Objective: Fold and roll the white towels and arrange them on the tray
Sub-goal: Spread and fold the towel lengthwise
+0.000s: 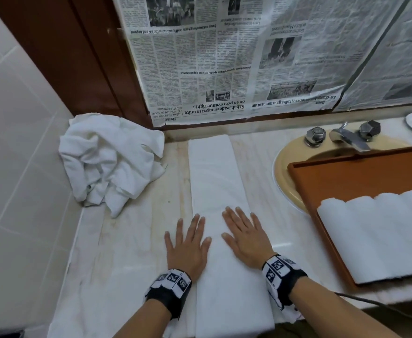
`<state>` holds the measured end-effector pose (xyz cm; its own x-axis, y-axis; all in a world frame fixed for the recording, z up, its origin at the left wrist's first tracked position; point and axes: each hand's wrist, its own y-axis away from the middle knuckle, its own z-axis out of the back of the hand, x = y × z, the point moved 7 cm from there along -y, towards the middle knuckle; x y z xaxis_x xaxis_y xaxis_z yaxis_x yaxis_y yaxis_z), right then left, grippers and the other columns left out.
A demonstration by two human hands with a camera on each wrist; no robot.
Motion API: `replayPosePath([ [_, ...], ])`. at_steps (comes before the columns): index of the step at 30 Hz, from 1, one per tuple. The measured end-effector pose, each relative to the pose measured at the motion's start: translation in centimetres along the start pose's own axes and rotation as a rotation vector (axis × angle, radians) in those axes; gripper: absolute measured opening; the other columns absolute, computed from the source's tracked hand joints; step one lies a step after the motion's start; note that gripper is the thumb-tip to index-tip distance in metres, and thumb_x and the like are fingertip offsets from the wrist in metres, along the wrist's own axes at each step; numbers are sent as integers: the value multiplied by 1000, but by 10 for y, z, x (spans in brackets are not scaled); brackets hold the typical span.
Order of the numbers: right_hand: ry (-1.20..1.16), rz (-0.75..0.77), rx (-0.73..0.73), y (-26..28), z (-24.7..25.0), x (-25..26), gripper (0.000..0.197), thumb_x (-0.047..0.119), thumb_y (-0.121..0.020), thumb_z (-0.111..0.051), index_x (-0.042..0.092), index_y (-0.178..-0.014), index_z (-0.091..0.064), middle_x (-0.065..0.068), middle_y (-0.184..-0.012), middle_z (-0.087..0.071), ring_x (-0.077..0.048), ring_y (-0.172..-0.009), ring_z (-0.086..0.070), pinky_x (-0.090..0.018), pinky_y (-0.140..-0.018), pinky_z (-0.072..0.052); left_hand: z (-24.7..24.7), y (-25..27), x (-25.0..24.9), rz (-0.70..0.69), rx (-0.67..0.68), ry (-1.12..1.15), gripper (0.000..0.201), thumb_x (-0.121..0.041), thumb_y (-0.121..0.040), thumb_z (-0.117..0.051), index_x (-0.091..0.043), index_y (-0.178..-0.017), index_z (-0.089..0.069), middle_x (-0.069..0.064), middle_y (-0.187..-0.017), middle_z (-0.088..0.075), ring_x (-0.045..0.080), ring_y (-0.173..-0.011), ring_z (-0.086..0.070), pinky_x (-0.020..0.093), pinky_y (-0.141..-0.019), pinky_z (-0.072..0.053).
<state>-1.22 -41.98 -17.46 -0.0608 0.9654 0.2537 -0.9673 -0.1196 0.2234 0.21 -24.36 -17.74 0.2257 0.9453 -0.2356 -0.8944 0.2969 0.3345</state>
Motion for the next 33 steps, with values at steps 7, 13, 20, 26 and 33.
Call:
replayPosePath([
  [7, -143, -167, -84, -27, 36, -41, 79, 58, -89, 9, 23, -159, -2, 12, -163, 10, -9, -151, 12, -35, -120, 10, 44, -30, 3, 57, -102, 108, 70, -55, -94, -4, -28, -159, -10, -10, -166, -4, 20, -153, -3, 54, -120, -7],
  [13, -61, 59, -32, -99, 40, -10, 71, 51, -95, 5, 21, -159, -6, 12, -160, 10, -12, -152, 9, -47, -124, 0, 55, -117, -26, 5, -64, 96, 55, -49, -104, -9, -40, -157, 5, -20, -164, 11, 19, -153, 11, 55, -121, -2],
  [20, -21, -82, 29, -138, 49, -59, 58, 49, -105, -9, 32, -157, 10, 19, -160, 21, -14, -151, 18, -46, -121, 12, 53, -138, -3, 96, -31, 25, 54, -55, -101, -3, -49, -152, 16, -28, -158, 22, 18, -151, 17, 56, -120, 6],
  [26, -73, -48, -56, -155, 78, -64, 65, 48, -98, 2, 25, -159, 2, 13, -162, 14, -13, -151, 15, -46, -123, 6, 76, -164, 5, 119, -79, 112, 55, -48, -104, -9, -42, -155, 11, -25, -160, 20, 18, -151, 18, 56, -120, 5],
  [33, 4, 110, 8, -206, 59, -29, 65, 52, -99, 4, 27, -159, 0, 15, -162, 11, -13, -152, 10, -48, -123, 5, 76, -214, -9, 42, -31, 24, 56, -52, -102, -4, -43, -154, 14, -28, -157, 25, 19, -152, 17, 57, -120, 4],
])
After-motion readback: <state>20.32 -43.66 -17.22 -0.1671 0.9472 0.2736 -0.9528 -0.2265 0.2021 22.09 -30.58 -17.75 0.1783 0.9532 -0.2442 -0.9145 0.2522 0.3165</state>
